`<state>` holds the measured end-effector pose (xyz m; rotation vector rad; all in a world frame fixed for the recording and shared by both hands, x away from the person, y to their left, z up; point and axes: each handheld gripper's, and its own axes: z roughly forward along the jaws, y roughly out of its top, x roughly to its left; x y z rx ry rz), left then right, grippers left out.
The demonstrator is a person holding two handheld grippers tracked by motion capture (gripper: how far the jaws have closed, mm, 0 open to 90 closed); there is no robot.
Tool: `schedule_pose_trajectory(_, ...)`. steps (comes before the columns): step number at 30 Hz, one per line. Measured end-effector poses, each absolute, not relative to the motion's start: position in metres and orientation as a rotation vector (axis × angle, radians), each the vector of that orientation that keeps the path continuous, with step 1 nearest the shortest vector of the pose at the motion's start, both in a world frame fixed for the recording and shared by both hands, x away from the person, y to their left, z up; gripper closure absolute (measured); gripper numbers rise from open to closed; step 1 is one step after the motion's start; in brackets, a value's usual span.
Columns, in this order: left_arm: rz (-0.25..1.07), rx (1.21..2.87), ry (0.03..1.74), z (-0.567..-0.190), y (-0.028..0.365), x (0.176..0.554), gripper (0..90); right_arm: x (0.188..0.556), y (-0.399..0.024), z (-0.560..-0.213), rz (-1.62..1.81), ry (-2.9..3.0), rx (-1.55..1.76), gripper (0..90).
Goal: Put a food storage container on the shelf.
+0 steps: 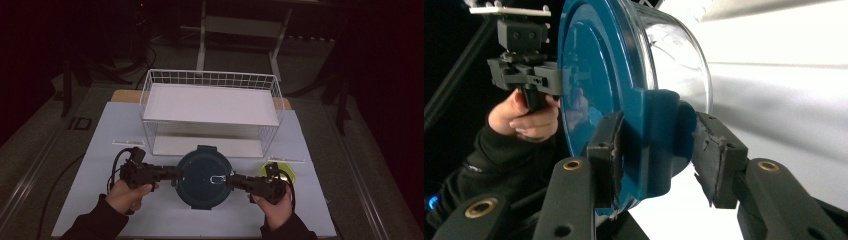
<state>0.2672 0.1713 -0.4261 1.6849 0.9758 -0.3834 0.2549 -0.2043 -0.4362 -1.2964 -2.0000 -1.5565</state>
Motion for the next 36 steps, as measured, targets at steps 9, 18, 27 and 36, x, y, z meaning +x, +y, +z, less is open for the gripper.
schedule_pose_trajectory(9, -0.355, 1.690, 0.948, -0.392, 0.169, 0.289, 57.4, 0.269, -0.206, -0.408, -1.628, -1.981, -1.305, 56.8)
schedule_pose_trajectory(18, -0.332, 1.657, 0.934, -0.360, 0.166, 0.314, 57.5, 0.293, -0.209, -0.372, -1.688, -1.986, -1.316, 56.7)
schedule_pose_trajectory(27, -0.312, 1.621, 0.936, -0.337, 0.168, 0.345, 57.5, 0.324, -0.207, -0.345, -1.704, -1.980, -1.336, 56.7)
schedule_pose_trajectory(36, -0.302, 1.587, 0.961, -0.324, 0.167, 0.373, 57.4, 0.356, -0.207, -0.327, -1.702, -1.962, -1.361, 56.7)
